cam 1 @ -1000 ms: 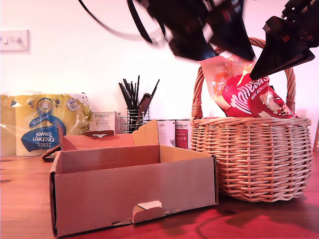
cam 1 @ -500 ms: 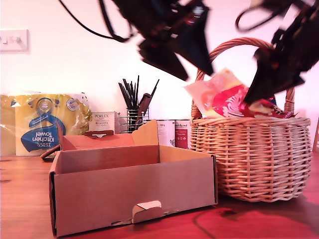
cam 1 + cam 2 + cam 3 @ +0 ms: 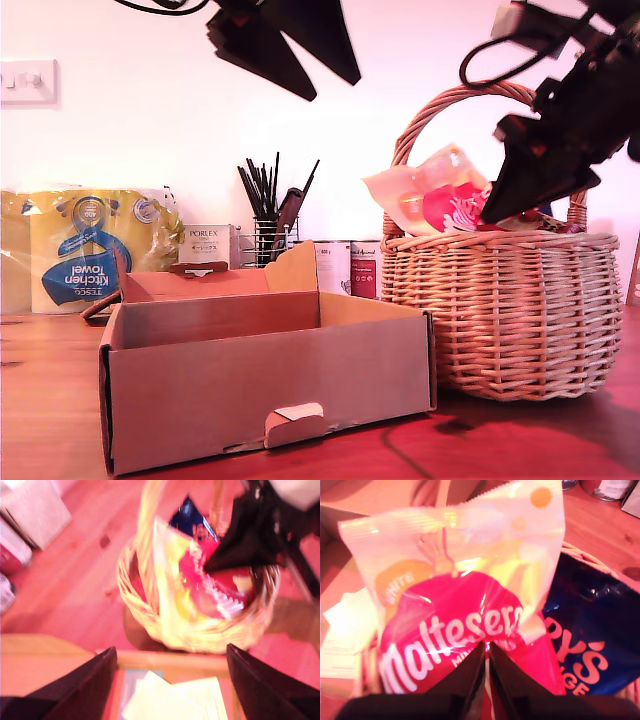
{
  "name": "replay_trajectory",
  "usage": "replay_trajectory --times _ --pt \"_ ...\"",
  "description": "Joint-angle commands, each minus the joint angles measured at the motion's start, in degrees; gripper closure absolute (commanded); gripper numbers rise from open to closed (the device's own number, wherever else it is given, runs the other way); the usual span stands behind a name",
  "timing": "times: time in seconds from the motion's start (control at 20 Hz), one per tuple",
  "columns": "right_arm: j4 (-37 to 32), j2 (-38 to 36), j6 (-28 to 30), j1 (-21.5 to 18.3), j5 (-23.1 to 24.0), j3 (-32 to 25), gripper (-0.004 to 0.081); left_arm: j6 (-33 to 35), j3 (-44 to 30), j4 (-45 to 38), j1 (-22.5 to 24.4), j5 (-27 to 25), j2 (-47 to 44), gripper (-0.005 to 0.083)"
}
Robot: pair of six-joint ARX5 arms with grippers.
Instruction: Move the bags of Easter eggs from the cardboard box on the left into the woven basket on the right side.
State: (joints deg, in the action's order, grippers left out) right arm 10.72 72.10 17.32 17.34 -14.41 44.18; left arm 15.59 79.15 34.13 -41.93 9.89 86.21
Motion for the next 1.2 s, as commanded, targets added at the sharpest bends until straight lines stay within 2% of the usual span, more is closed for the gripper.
replay_trajectory --times 0.0,0.1,0.25,0.3,0.45,0.6,0.75,0.85,0.95,1.15 --pt "1.79 -3.21 -0.44 0.26 0.04 1.27 0.0783 -0.85 -0.44 0.31 0.22 -0.02 -1.22 0.0287" --pt "4.37 -7.15 -0.85 0.26 0.02 1.27 0.0783 -1.51 -0.46 1.18 0.31 -0.09 -2.01 0.0429" --pt "6.08 -12.7 -2.54 -0.04 0.39 1.27 0.0783 -1.6 -0.72 1.81 1.49 0.46 -2.36 0.0749" --pt "7.08 -14.05 -2.64 -0.74 1.2 1.27 0.0783 -1.62 -1.4 0.96 2.1 0.59 -2.82 0.0796" --pt "8.13 -17.05 -5.75 -4.22 0.76 1.22 0.0783 -2.93 -8.41 -7.72 5.11 0.48 -6.8 0.0793" --pt "8.17 -22.29 -7.06 -8.5 -0.24 1.11 0.0783 -4.83 -20.02 -20.15 9.07 0.57 -14.43 0.0793" --pt "9.49 -29.66 -8.52 -9.97 -0.17 0.26 0.0783 -6.82 -31.93 -28.79 14.67 1.86 -24.02 0.0793" --pt "12.0 -34.25 -9.55 -10.01 -0.24 -0.79 0.0783 -9.53 -38.4 -32.02 17.35 3.74 -30.25 0.0793" --pt "14.97 -39.12 -10.01 -9.9 -0.79 -1.66 0.0783 -11.1 -42.82 -32.72 17.99 4.09 -36.39 0.0793" --pt "20.83 -46.31 -13.18 -9.77 -3.04 -1.66 0.0783 -13.27 -44.54 -30.51 17.46 4.11 -45.62 0.0793"
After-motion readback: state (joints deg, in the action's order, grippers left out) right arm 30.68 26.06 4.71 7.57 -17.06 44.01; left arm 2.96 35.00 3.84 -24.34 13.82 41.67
